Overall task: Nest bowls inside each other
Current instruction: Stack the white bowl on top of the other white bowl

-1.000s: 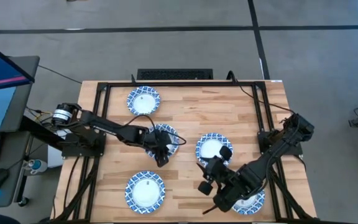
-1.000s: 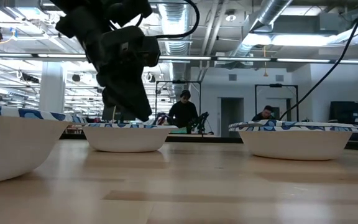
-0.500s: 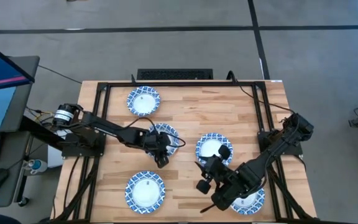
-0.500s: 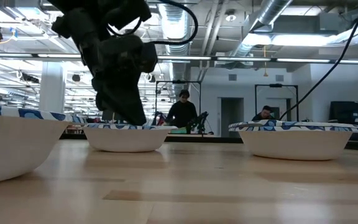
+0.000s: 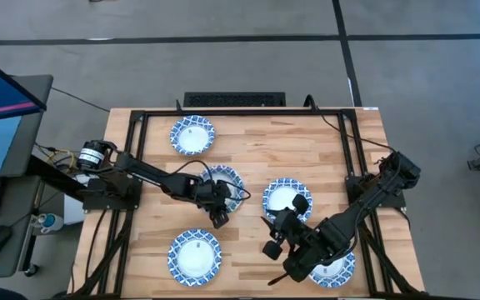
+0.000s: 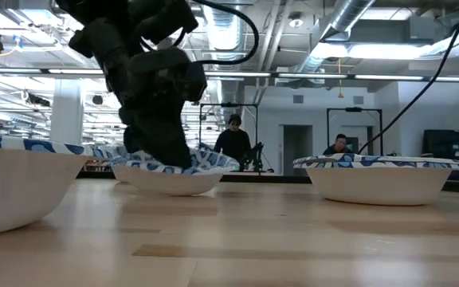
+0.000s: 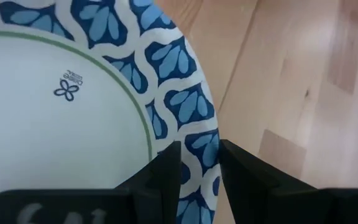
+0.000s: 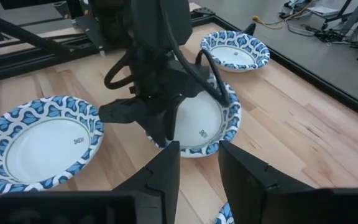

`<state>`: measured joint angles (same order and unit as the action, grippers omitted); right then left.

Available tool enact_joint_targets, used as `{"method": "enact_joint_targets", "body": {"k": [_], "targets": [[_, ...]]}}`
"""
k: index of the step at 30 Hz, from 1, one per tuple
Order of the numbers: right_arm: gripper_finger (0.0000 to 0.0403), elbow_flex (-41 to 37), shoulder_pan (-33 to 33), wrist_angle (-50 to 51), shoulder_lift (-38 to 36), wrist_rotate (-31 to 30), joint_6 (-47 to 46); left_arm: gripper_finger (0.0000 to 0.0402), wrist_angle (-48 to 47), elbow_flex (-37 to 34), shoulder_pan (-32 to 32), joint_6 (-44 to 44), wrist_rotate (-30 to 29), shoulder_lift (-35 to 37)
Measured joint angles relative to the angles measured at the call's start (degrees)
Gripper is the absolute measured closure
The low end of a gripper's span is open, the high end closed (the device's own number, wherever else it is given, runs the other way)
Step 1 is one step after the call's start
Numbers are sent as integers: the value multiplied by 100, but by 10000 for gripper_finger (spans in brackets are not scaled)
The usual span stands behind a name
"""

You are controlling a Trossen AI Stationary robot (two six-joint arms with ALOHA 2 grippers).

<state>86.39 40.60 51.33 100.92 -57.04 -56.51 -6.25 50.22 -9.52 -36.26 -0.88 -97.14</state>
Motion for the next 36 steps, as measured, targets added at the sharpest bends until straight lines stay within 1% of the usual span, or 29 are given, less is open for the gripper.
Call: {"method": "enact_joint_targets", "body": {"k": [4,9,12,16,27,31,36], "targets": [[271,0,0,2,0,0,2,302,-83,173,-70,67,16,0],[271,0,0,31,0,2,4,302,-115,450,-148,258,-97,0],[271,1,0,42,0,2,4,302,-270,470,-151,257,-223,0],[272,0,3,42,0,4,4,302,-481,470,-153,255,-241,-7],[272,2,24,92,0,20,15,302,-312,583,-436,69,-151,-44],[272,2,24,94,0,20,15,302,-328,627,-512,45,-288,-44],[272,2,24,92,0,20,149,302,-365,631,-516,55,-311,-44]]}}
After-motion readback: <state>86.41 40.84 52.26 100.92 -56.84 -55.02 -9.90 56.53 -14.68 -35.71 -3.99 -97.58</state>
